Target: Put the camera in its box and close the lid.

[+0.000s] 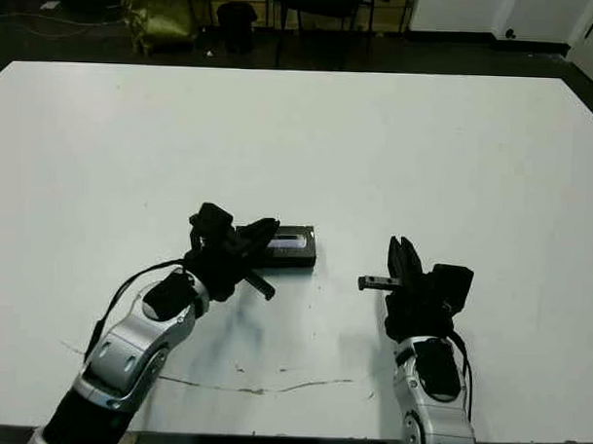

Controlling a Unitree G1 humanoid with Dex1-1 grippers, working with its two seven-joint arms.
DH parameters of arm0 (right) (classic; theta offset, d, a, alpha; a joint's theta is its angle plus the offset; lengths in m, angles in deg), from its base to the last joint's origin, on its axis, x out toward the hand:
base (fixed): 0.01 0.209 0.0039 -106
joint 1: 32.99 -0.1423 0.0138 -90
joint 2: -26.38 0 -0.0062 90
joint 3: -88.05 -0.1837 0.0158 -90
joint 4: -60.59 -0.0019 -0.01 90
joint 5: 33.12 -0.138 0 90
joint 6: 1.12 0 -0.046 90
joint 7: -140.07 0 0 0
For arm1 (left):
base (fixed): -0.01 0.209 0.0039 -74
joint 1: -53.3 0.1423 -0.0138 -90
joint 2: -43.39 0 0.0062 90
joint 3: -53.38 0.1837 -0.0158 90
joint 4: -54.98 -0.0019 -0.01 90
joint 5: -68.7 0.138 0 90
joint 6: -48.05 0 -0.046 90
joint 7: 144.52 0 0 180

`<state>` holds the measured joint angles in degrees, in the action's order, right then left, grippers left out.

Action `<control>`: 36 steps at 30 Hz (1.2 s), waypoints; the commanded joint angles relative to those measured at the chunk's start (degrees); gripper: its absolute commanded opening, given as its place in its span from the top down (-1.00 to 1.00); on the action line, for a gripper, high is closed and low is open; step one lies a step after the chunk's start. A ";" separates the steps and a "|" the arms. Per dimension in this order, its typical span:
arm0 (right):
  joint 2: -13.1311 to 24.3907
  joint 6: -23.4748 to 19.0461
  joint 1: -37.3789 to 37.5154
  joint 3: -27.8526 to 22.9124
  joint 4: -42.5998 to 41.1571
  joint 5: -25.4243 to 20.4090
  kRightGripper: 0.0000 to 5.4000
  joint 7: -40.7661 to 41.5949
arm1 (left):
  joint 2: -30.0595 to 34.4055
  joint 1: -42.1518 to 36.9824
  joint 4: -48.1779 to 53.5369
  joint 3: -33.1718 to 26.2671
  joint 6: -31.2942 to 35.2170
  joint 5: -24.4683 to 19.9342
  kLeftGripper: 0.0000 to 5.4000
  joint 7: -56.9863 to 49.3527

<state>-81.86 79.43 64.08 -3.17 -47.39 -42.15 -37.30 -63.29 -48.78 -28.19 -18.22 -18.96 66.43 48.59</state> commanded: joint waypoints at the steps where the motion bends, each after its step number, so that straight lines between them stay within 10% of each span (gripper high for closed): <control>1: 0.33 -0.34 0.48 -0.31 0.57 -0.17 1.00 -0.01 | -0.70 -1.01 -2.47 0.37 0.40 0.61 1.00 -0.05; 36: 0.38 0.35 0.92 -0.25 0.90 0.04 1.00 0.19 | 0.20 -4.41 -21.99 -0.01 6.35 3.09 1.00 0.05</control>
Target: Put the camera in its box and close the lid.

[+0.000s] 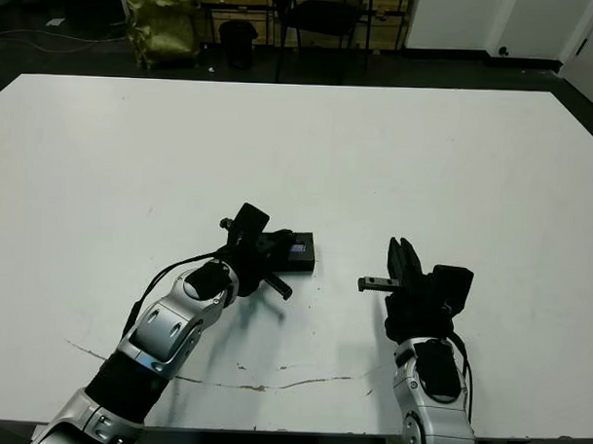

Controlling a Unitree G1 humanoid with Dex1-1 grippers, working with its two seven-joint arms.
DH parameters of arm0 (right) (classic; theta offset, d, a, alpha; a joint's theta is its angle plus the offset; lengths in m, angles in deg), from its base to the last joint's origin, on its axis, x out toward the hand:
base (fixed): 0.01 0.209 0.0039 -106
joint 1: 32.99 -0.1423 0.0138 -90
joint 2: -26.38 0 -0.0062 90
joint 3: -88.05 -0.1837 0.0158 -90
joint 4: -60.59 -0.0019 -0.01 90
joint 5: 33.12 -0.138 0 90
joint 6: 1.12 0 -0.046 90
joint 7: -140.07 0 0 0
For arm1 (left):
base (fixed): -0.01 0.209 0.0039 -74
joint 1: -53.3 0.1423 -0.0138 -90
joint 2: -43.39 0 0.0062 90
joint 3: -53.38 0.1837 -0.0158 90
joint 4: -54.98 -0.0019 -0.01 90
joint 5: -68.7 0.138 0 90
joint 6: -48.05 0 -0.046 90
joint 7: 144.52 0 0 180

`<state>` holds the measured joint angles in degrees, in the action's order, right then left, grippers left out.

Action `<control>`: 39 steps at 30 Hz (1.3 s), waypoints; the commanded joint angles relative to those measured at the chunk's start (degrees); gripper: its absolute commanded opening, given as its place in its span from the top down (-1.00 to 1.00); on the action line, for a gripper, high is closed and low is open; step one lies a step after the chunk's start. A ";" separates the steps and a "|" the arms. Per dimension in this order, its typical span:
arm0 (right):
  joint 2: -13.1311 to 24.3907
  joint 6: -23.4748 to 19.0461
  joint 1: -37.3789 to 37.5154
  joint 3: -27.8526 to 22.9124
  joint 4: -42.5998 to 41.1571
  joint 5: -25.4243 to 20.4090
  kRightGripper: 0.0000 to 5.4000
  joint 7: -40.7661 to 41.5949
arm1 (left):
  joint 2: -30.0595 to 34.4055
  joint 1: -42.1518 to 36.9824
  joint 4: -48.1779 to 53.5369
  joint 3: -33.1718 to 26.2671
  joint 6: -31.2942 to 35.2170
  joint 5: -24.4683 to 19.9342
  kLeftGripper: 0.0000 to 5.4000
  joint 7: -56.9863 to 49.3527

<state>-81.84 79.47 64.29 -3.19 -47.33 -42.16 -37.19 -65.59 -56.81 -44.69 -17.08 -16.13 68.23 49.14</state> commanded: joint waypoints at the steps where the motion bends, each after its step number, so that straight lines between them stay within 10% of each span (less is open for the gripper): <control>1: 0.31 -0.07 0.75 -0.14 0.60 0.24 1.00 -0.20 | 2.65 3.79 -5.30 -1.26 3.19 1.15 1.00 -0.22; 19: 0.06 -0.17 0.35 -0.35 -0.41 1.34 1.00 -1.68 | 7.04 7.58 25.09 -15.30 1.61 -6.64 1.00 1.32; 39: 0.11 3.38 -5.15 -3.58 1.36 0.10 1.00 -2.08 | 5.43 20.81 24.02 -31.71 -13.50 -15.17 1.00 -3.64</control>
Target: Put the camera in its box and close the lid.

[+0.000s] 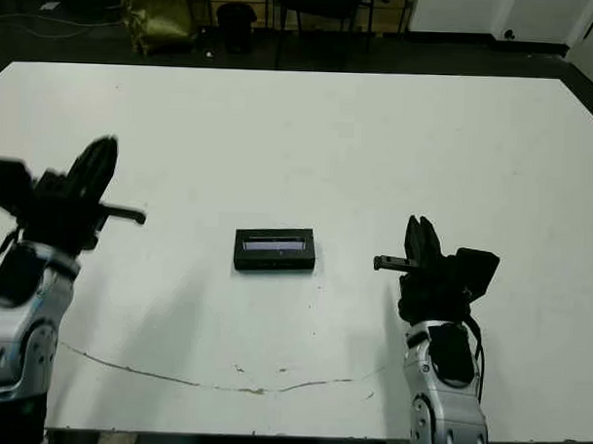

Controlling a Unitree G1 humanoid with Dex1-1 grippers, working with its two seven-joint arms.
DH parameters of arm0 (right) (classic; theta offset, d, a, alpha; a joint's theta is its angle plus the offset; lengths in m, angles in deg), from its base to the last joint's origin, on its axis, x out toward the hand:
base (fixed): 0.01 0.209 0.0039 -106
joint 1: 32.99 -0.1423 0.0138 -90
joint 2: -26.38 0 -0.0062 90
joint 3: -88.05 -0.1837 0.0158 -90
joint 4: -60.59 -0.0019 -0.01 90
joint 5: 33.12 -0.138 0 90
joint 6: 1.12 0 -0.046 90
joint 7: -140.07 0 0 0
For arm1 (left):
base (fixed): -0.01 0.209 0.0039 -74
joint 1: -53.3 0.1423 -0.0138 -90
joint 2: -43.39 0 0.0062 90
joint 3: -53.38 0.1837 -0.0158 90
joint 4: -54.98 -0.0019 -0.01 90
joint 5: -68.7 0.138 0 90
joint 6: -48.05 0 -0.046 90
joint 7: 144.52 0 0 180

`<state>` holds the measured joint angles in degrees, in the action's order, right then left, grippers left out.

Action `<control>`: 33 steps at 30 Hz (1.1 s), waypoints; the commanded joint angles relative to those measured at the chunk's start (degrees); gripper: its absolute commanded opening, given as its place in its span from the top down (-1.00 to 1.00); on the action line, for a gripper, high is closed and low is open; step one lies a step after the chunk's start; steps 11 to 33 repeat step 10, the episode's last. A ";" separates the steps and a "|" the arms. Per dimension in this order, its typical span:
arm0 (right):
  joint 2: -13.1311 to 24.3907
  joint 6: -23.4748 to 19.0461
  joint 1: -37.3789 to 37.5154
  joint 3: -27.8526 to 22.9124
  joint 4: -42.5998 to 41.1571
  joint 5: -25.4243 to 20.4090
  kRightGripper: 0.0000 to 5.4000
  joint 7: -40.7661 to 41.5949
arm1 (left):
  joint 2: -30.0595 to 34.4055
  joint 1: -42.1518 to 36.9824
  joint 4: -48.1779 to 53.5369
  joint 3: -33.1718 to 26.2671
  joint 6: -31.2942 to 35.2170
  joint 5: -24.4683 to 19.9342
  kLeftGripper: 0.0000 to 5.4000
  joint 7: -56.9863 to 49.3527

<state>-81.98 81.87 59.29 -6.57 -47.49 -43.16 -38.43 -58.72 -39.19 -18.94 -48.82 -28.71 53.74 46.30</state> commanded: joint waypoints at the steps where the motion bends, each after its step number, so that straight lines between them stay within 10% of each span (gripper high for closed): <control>1: 0.28 1.32 -0.26 -0.14 1.81 1.36 1.00 -0.85 | -1.94 3.88 -2.22 0.32 -1.73 -0.57 1.00 -1.02; 33: 0.27 0.52 -0.32 0.28 1.86 2.14 1.00 -1.41 | -4.47 5.11 -3.65 3.22 -2.83 -0.79 1.00 -3.01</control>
